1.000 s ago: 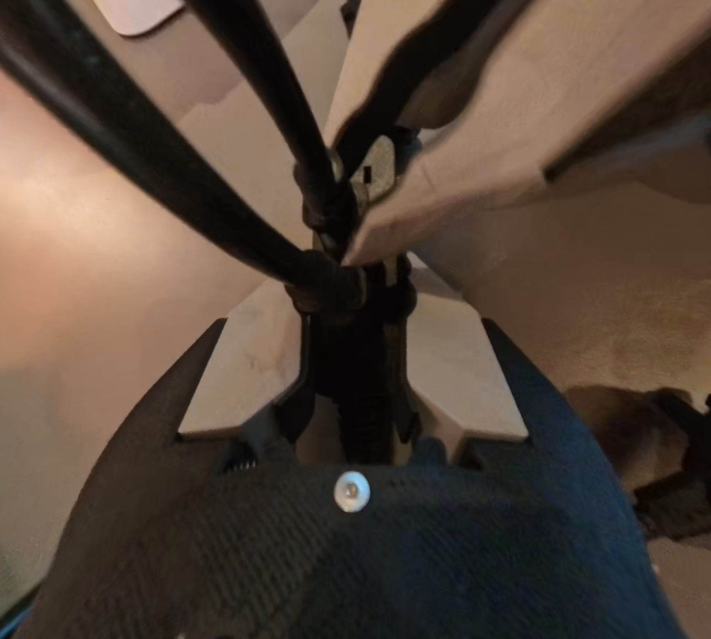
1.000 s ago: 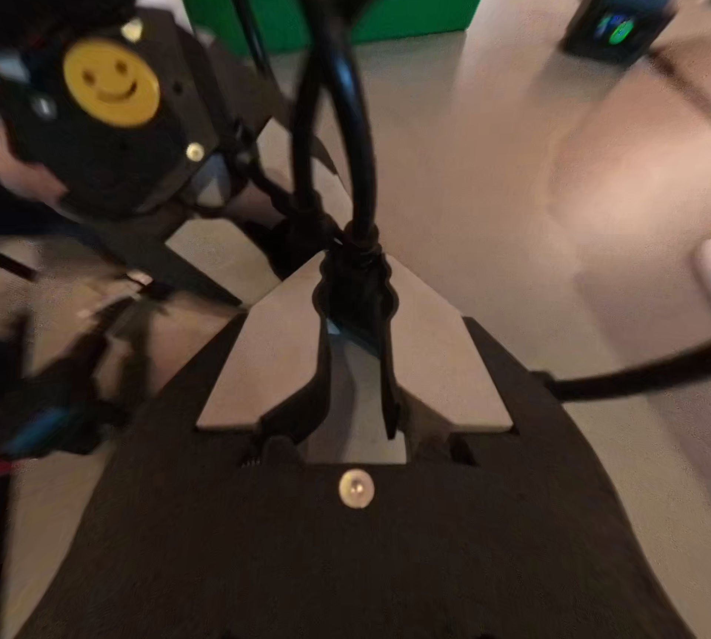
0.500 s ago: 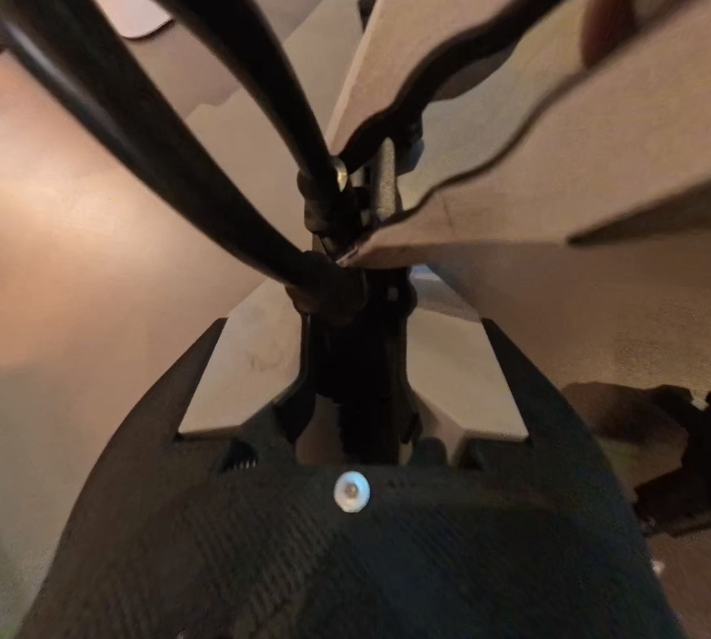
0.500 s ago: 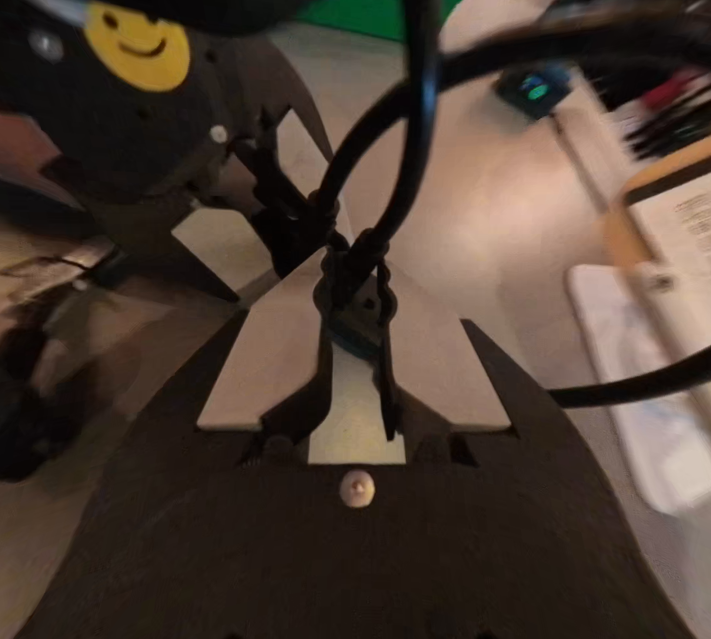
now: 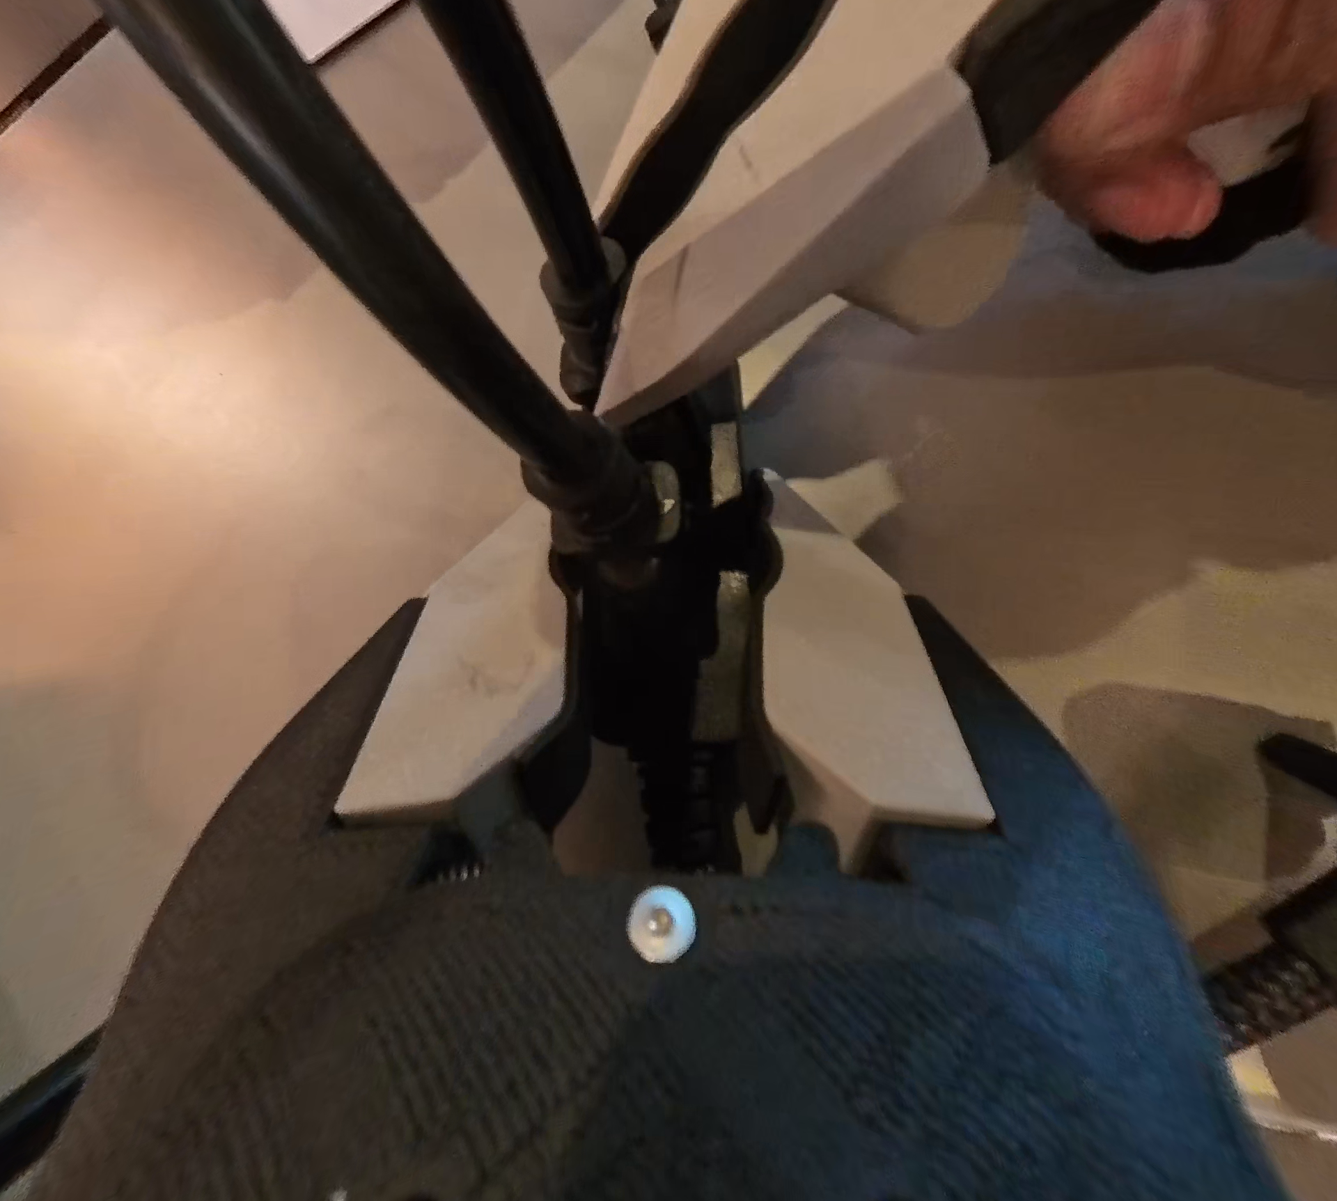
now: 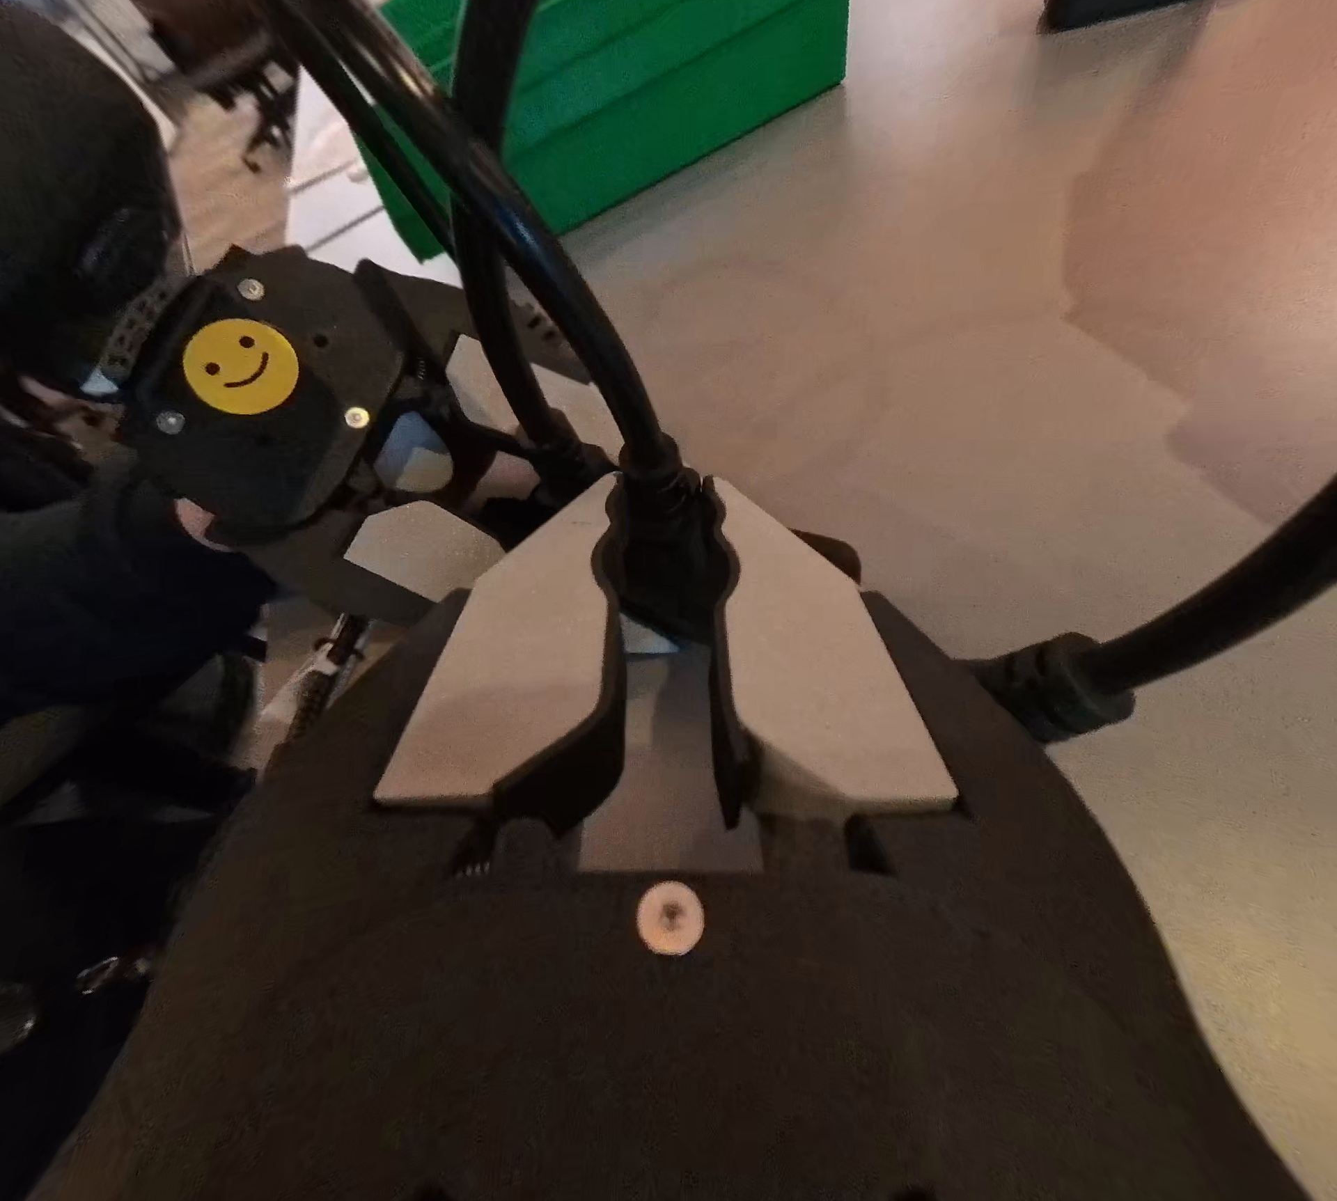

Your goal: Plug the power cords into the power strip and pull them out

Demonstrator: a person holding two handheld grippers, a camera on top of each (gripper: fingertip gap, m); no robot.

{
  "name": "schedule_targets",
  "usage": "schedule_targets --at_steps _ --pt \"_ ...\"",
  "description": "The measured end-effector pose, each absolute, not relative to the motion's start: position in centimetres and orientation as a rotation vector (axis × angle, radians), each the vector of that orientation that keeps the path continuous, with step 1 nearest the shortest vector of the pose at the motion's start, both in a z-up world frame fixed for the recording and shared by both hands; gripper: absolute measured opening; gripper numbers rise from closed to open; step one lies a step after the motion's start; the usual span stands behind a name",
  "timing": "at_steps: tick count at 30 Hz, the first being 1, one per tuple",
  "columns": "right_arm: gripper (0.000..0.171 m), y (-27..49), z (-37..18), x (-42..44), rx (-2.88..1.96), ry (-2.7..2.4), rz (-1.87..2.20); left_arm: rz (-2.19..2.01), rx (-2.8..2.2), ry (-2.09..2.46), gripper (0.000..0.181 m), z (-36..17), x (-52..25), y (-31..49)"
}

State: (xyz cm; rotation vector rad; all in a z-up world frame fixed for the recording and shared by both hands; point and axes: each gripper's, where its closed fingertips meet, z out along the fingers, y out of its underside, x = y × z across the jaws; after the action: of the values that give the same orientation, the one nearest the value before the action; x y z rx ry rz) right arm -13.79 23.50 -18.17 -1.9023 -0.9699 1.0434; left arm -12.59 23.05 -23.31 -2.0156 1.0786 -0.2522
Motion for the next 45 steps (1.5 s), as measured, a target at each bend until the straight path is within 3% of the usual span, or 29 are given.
schedule_targets --at_steps 4,13,21,25,37,45 --pt "0.020 23.2 -17.9 -14.2 -1.850 -0.981 1.146 -0.252 -2.023 1.088 0.043 -23.5 -12.6 23.0" --pt "0.018 23.5 -18.0 -15.3 -1.731 -1.040 0.848 -0.258 -2.018 1.097 0.043 -23.4 -12.5 22.9" --pt "0.017 23.7 -18.1 -15.5 -1.782 -0.966 0.884 -0.271 -2.013 1.112 0.043 -23.4 -12.3 22.7" --pt "0.010 24.4 -18.0 -15.6 -1.725 -0.994 0.640 -0.244 -1.997 1.116 0.043 -23.4 -12.2 22.8" --pt "0.014 25.2 -17.2 -14.6 -1.513 -1.188 -0.092 -0.220 -1.990 1.104 0.043 -23.3 -12.2 22.9" --pt "0.013 25.5 -18.0 -14.8 -1.682 -1.059 0.418 -0.255 -2.012 1.101 0.044 -23.4 -12.2 22.8"
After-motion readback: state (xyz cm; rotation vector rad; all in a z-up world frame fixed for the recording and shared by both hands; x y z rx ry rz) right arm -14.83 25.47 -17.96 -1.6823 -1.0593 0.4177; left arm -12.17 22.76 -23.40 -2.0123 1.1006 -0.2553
